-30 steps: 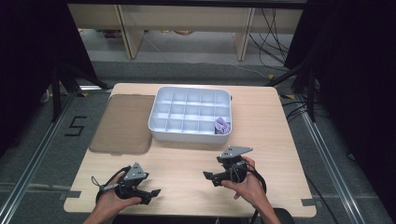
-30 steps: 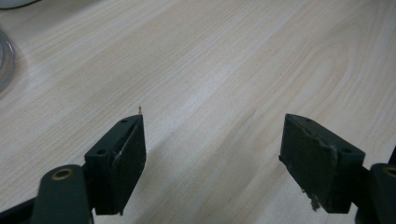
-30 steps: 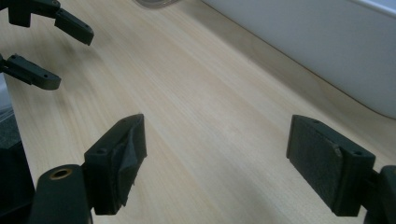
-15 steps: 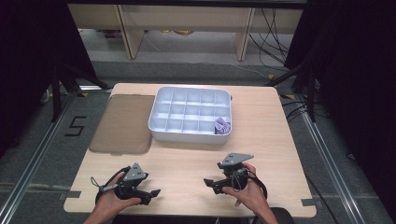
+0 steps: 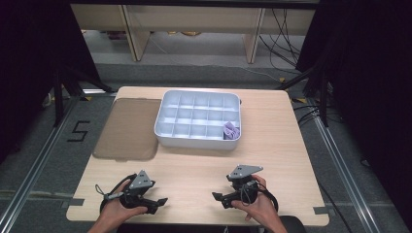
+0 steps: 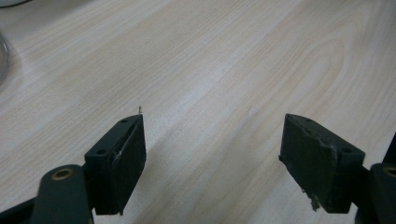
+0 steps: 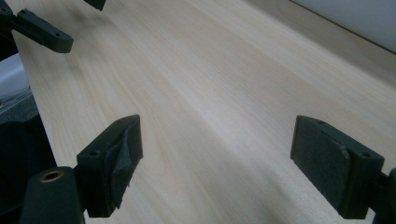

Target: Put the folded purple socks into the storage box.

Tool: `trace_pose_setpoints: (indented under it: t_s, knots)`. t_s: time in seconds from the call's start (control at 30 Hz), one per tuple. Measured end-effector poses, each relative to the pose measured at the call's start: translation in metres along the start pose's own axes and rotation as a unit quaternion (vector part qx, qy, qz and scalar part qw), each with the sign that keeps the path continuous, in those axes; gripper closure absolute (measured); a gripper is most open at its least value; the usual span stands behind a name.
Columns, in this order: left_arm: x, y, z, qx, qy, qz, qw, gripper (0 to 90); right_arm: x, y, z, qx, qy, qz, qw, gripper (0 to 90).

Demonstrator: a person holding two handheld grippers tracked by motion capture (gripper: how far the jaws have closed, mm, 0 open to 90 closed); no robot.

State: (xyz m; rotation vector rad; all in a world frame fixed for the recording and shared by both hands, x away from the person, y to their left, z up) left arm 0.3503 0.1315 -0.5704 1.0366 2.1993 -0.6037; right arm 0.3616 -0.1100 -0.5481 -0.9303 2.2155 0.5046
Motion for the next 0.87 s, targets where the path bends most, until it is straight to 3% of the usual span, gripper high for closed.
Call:
trace_pose_setpoints:
  t_s: [0.17, 0.2, 0.3, 0.33, 0.43, 0.67, 0.7, 0.8, 0.87]
  knots:
    - [0.0, -0.003, 0.001, 0.002, 0.0, 0.003, 1.0, 22.2, 0.003, 0.004, 0.004, 0.0, 0.002, -0.011, 0.9999, 18.0]
    - [0.0, -0.004, 0.002, 0.003, -0.002, -0.006, 1.0, 22.2, 0.003, 0.006, 0.004, -0.003, 0.001, -0.007, 1.0, 18.1]
    - [0.0, -0.004, 0.002, 0.002, -0.005, -0.005, 1.0, 22.2, 0.006, 0.009, 0.004, -0.005, 0.007, -0.006, 0.9999, 18.0]
    - [0.001, -0.002, 0.002, -0.003, 0.004, 0.0, 1.0, 22.2, 0.006, 0.01, 0.005, -0.009, 0.008, -0.008, 0.9999, 18.0]
    - [0.0, -0.002, 0.002, -0.002, 0.003, 0.009, 1.0, 22.2, 0.009, 0.011, 0.006, -0.006, 0.014, -0.009, 0.9998, 18.0]
    - [0.001, -0.003, 0.002, -0.001, 0.001, -0.001, 1.0, 22.2, 0.009, 0.012, 0.008, -0.009, 0.015, -0.018, 0.9997, 17.9]
    - [0.0, -0.002, 0.002, -0.002, 0.003, 0.009, 1.0, 22.2, 0.01, 0.012, 0.008, -0.009, 0.016, -0.017, 0.9997, 17.9]
    - [0.0, -0.003, 0.002, 0.002, 0.002, 0.004, 1.0, 22.2, 0.01, 0.013, 0.008, -0.011, 0.018, -0.014, 0.9997, 18.0]
    - [0.0, -0.002, 0.001, 0.001, 0.0, -0.001, 1.0, 22.3, 0.009, 0.012, 0.01, -0.016, 0.012, -0.027, 0.9994, 18.1]
Point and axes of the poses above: each handheld gripper's, and its own axes: z roughly forward along the jaws, x roughly out of its underside, y roughly to its left, the point moved 9 cm from there along z, roughly forward along the jaws, and after that the axes turned 5 degrees about x, right-handed, at the moved point
